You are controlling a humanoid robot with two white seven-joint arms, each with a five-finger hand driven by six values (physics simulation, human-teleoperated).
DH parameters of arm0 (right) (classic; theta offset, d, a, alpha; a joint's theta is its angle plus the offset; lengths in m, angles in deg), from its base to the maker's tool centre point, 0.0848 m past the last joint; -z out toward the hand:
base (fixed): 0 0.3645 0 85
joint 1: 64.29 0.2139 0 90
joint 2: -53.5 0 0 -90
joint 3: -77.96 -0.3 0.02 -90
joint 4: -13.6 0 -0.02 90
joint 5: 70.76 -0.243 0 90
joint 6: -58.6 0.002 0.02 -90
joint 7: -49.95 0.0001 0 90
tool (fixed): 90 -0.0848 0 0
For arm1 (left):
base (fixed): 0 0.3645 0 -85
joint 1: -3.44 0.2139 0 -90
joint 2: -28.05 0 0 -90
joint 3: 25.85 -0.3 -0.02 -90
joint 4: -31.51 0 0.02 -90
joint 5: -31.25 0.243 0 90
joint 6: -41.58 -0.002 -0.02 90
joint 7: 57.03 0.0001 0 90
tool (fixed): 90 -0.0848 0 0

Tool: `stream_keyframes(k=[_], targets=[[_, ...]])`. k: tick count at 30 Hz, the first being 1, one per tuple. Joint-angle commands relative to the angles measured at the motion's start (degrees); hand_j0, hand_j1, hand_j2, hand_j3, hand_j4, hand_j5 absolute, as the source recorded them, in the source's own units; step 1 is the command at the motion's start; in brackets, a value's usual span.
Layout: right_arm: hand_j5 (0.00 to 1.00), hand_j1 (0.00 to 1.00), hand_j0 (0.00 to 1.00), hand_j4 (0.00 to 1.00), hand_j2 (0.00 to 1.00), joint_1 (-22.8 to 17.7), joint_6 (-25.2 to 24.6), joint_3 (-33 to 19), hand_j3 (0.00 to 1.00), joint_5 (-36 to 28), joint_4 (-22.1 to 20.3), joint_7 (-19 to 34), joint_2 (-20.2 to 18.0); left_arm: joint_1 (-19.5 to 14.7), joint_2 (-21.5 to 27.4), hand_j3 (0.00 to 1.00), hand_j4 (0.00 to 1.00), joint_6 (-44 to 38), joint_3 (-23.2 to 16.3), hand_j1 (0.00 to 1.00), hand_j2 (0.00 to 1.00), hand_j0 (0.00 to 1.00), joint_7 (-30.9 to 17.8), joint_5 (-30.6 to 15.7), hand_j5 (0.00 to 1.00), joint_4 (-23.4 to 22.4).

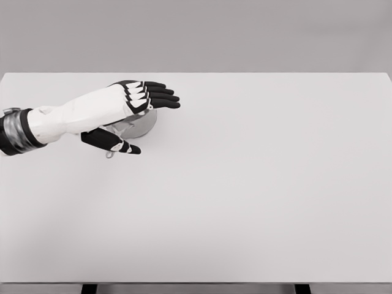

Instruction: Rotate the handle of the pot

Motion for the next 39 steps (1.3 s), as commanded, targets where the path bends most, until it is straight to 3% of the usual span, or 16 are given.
stream_keyframes(k=[1,4,7,11,18,23,26,29,30,31,34,39], targets=[[1.00,1.00,1.00,1.00,1.00,0.00,-0.01,0.01,1.00,0.01,0.05,0.15,-0.01,0.00,0.15,1.00,1.00,-0.12,0.02,1.00,1.00,1.00,0.03,-0.41,1.00,0.01],[1.00,1.00,1.00,1.00,1.00,0.00,-0.01,-0.16,1.00,0.01,0.22,0.06,-0.01,-0.17,0.15,1.00,1.00,-0.12,-0.07,1.00,1.00,1.00,0.03,-0.24,1.00,0.01],[1.00,1.00,1.00,1.00,1.00,0.00,-0.01,-0.08,1.00,-0.08,0.31,0.06,-0.01,-1.05,-0.20,1.00,1.00,-0.12,-0.86,1.00,1.00,1.00,0.03,4.07,1.00,0.01],[1.00,1.00,1.00,1.00,1.00,0.00,-0.01,-0.08,1.00,0.01,0.22,0.06,-0.01,-1.67,-0.20,1.00,1.00,-0.12,-2.44,1.00,1.00,1.00,0.03,5.74,1.00,0.01],[1.00,1.00,1.00,1.00,1.00,0.00,-0.01,-0.08,1.00,0.01,0.22,0.06,-0.01,-1.41,-0.20,1.00,1.00,-0.12,-2.35,1.00,1.00,1.00,0.82,5.56,1.00,0.01],[1.00,1.00,1.00,1.00,1.00,0.00,-0.01,-0.08,1.00,0.01,0.22,0.06,-0.01,-1.05,-0.20,1.00,1.00,-5.59,-1.56,1.00,1.00,1.00,4.95,5.74,1.00,0.01],[1.00,1.00,1.00,1.00,1.00,0.00,-0.01,-0.08,1.00,0.01,0.22,0.06,-0.01,-1.84,-0.38,1.00,1.00,-14.81,-1.56,1.00,1.00,1.00,5.04,5.91,1.00,-0.08],[1.00,1.00,1.00,1.00,1.00,0.00,-0.01,-0.08,1.00,0.01,0.22,0.06,-0.01,-2.90,-2.13,1.00,1.00,-20.35,-1.83,1.00,1.00,1.00,5.65,12.06,1.00,-0.08],[1.00,1.00,1.00,1.00,1.00,0.00,-0.01,-0.08,1.00,0.01,0.22,0.06,-0.01,-2.81,-2.58,1.00,1.00,-22.55,-2.09,1.00,1.00,1.00,8.37,14.26,1.00,-0.08],[1.00,1.00,1.00,1.00,1.00,0.00,-0.01,-0.08,1.00,0.01,0.22,0.06,-0.01,-2.64,-2.75,1.00,1.00,-25.27,-2.44,1.00,1.00,1.00,10.84,15.23,1.00,-0.08],[1.00,1.00,1.00,1.00,1.00,0.00,-0.01,-0.08,1.00,0.01,0.22,0.06,-0.01,-2.37,-4.77,1.00,1.00,-28.44,-5.16,1.00,1.00,1.00,11.11,18.48,1.00,0.01],[1.00,1.00,1.00,1.00,1.00,0.00,-0.01,-0.08,1.00,0.01,0.22,0.06,-0.01,-2.46,-6.36,1.00,1.00,-29.41,-7.01,1.00,1.00,1.00,10.75,19.01,1.00,0.01]])
